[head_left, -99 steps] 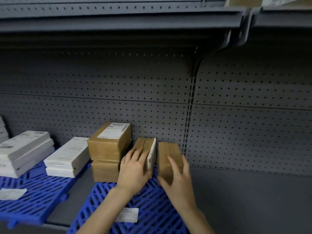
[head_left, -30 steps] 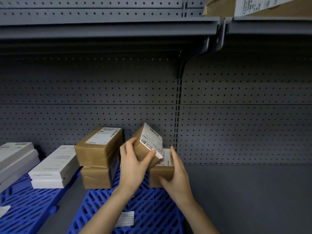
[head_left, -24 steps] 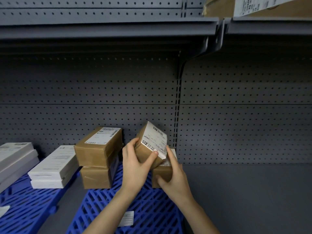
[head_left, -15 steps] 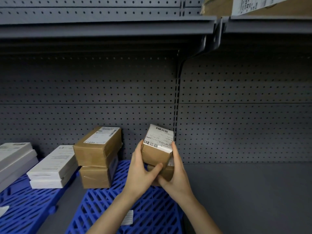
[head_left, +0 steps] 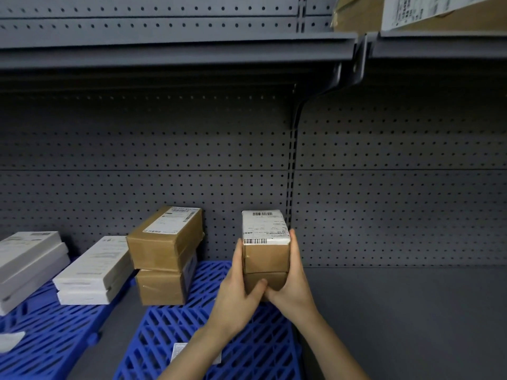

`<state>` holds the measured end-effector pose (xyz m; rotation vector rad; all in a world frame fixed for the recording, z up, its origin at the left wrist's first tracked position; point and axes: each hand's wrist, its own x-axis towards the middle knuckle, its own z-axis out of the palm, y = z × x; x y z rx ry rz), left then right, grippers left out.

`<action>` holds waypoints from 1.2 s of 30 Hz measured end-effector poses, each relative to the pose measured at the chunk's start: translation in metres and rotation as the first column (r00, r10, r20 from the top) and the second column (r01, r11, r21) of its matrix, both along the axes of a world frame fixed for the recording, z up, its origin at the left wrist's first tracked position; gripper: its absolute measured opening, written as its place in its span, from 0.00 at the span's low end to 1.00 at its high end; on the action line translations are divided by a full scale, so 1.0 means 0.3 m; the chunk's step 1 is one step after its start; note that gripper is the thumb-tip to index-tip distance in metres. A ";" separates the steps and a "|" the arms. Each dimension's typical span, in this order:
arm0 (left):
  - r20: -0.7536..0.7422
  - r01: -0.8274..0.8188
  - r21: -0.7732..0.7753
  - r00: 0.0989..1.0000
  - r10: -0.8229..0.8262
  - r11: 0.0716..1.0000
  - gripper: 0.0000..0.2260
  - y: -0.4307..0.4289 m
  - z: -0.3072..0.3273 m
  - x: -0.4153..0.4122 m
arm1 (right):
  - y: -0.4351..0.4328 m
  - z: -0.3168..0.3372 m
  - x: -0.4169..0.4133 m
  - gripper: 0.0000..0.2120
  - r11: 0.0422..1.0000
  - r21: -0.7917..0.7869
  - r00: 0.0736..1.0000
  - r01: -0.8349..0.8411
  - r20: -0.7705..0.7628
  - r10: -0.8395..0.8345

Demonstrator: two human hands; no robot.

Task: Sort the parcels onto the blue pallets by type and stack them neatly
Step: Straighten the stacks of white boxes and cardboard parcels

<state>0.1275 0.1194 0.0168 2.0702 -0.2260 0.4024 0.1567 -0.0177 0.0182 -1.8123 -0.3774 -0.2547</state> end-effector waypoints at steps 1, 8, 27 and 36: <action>-0.004 -0.007 0.007 1.000 0.007 1.000 0.41 0.001 -0.002 -0.001 | -0.001 -0.001 0.007 0.58 1.000 0.003 1.000 -0.007 -0.007 0.007; -0.049 -0.010 0.036 0.999 0.011 0.999 0.38 0.025 0.009 -0.002 | 0.000 0.010 -0.004 0.57 1.000 0.002 1.000 0.009 0.009 -0.009; 0.004 -0.369 -0.394 0.915 0.403 0.842 0.25 0.505 -0.012 -0.150 | 0.475 0.000 -0.151 0.38 0.952 -0.056 0.942 -0.300 -0.177 0.287; 0.073 -0.306 -0.298 0.937 0.341 0.904 0.25 0.521 -0.055 -0.190 | 0.552 -0.038 -0.148 0.39 0.974 -0.032 0.946 -0.225 -0.247 0.211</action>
